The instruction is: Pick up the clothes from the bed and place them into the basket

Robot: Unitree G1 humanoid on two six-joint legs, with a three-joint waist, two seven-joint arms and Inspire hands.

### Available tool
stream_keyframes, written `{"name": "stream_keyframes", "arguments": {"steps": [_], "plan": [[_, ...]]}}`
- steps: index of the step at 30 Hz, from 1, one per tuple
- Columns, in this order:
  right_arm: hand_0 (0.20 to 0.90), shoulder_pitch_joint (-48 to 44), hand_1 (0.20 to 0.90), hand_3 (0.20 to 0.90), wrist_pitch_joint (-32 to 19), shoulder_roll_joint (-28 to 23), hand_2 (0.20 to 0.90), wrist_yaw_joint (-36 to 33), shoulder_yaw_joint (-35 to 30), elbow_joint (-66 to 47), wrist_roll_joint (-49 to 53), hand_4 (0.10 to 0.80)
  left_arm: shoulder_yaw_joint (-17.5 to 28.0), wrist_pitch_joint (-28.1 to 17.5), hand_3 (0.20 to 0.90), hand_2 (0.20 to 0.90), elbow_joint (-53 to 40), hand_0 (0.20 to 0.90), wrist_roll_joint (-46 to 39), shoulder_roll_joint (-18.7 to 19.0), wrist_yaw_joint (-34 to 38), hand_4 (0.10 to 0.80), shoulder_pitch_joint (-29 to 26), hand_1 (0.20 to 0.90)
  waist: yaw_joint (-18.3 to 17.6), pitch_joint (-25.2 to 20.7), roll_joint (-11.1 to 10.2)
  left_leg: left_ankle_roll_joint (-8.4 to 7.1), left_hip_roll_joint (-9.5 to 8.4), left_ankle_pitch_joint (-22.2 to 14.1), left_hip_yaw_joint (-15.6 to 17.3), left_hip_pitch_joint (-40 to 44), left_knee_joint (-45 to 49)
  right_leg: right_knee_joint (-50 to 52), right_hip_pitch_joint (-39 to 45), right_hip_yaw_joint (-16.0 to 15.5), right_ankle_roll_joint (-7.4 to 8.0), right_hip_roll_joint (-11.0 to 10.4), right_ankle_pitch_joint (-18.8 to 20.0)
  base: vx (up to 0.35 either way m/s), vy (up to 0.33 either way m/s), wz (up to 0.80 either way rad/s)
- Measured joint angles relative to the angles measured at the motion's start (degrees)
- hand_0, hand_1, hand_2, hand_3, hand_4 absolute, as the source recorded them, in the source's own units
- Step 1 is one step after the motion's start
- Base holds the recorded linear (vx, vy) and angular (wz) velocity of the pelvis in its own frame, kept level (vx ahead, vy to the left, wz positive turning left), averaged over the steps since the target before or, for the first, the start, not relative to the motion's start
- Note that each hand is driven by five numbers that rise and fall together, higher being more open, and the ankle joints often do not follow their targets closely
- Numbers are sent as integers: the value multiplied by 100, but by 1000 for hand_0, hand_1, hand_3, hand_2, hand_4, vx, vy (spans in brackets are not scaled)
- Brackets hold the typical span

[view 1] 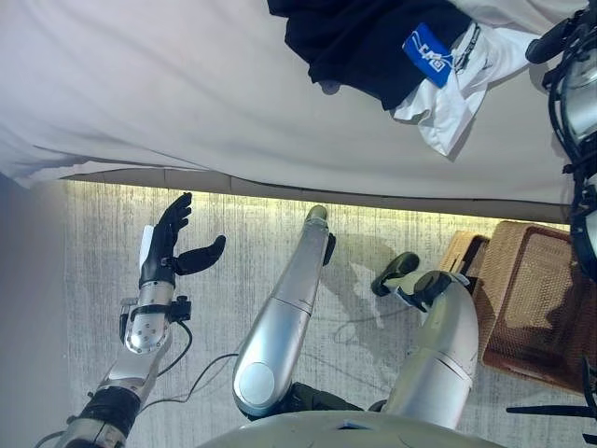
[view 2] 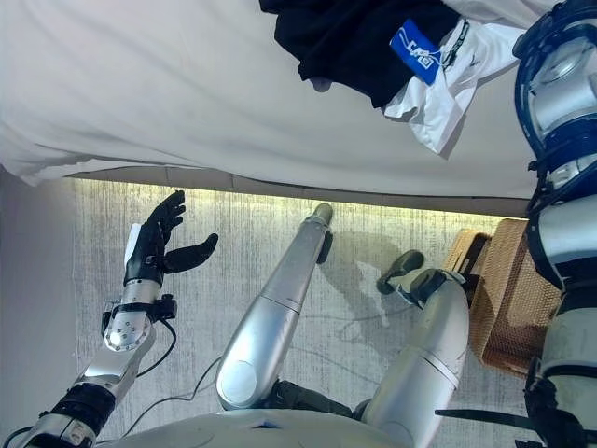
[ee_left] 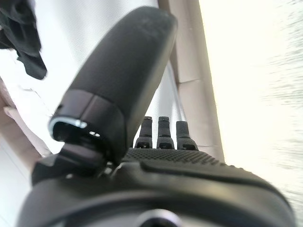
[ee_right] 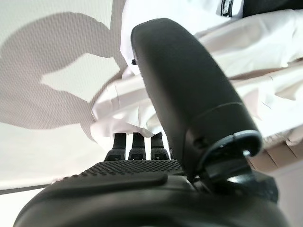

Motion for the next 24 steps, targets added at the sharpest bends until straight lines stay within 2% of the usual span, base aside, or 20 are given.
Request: {"name": "stream_keyframes", "arguments": {"steps": [5,6,7,8,12,24], "plan": [[900,-221,900,900,106,-108,900,454,273,92,231,800,118,-20,900,900,-257,900,-74,176,-164,800,24,900,26,3,-5,17,-5,11,-8,-165,156,66,-106,-11,0,1,0,-9,-21,0],[792,-237,792,774,114,-108,792,529,274,98,262,674,121,-71,900,900,-325,900,-74,205,-185,800,24,900,26,3,-5,20,-11,13,-5,-165,170,67,-101,-5,0,0,0,0,0,0],[514,-266,514,450,114,-108,514,597,277,134,295,350,127,-127,900,900,-416,900,-76,260,-233,800,24,900,24,4,-6,21,-12,13,2,-164,171,59,-92,-4,2,1,1,19,-36,0],[300,-302,300,200,115,-108,300,661,279,217,333,100,128,-189,900,900,-523,900,-76,341,-296,800,24,900,29,4,-6,25,-18,16,5,-158,179,56,-76,-3,2,1,2,24,-49,2],[300,-438,300,200,97,-110,300,660,281,437,425,100,140,-291,900,900,-675,900,-99,612,-431,800,32,900,41,4,-6,21,-18,13,7,-100,252,79,13,-2,1,1,3,12,-29,0],[300,-428,300,200,-47,-136,300,658,270,781,429,100,139,-386,900,900,-674,900,-132,617,-672,800,225,900,29,12,-21,-10,11,-77,72,577,25,-110,675,1,27,-10,-13,3,3,2]]}}
